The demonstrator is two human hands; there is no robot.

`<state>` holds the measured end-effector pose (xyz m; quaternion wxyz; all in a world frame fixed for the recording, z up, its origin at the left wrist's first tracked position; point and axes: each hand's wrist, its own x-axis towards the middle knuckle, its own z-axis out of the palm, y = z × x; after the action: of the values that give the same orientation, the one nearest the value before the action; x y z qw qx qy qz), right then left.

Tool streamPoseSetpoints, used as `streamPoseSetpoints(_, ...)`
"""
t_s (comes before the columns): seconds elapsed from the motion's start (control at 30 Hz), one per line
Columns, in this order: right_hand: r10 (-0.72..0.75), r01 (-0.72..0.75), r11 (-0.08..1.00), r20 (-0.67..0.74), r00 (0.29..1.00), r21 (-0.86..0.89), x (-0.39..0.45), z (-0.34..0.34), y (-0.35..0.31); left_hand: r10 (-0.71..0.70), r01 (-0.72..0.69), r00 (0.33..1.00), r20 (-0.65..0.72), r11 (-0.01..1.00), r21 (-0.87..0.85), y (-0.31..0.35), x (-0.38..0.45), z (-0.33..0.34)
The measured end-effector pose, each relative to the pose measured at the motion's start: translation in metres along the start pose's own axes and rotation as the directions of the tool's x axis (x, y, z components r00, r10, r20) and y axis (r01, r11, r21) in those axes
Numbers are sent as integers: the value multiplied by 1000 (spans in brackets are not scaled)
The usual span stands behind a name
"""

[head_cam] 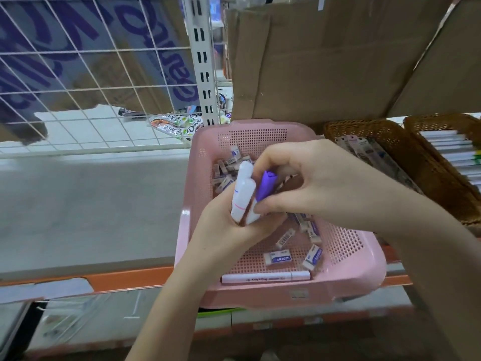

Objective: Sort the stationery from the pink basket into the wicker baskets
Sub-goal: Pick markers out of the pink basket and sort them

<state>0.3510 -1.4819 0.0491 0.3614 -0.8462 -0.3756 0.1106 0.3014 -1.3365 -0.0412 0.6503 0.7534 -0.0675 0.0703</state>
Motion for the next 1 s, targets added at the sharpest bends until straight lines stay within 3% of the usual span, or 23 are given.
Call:
streamPoseSetpoints(0.17, 11, -11, 998, -5, 1000, 54, -1, -1, 2, -15, 22, 995, -100, 997, 69, 1, -1, 1)
streamPoseSetpoints(0.27, 121, -110, 988, 100, 988, -106, -9, -5, 20, -40, 53, 986, -161, 996, 76, -3, 0, 0)
streamPoseSetpoints(0.37, 325, -195, 910, 337, 884, -367, -20, 19, 47, -9, 27, 981, -195, 996, 87, -5, 0, 0)
streamPoseSetpoints(0.47, 436, -180, 841, 443, 783, -510, -29, 49, 63, 2, 14, 982, -189, 997, 82, -4, 1, 1)
streamPoseSetpoints(0.73, 424, -78, 827, 528, 736, -556, -26, 60, 76, -8, 26, 983, -182, 995, 98, -5, 0, 1)
streamPoseSetpoints(0.87, 421, -184, 862, 468, 777, -472, -26, 51, 74, 4, 12, 978, -209, 997, 79, -6, -1, 0)
streamPoseSetpoints(1.0, 323, -274, 938, 246, 914, -212, -31, 34, 64, 17, 5, 975, -223, 995, 98, -5, -2, 1)
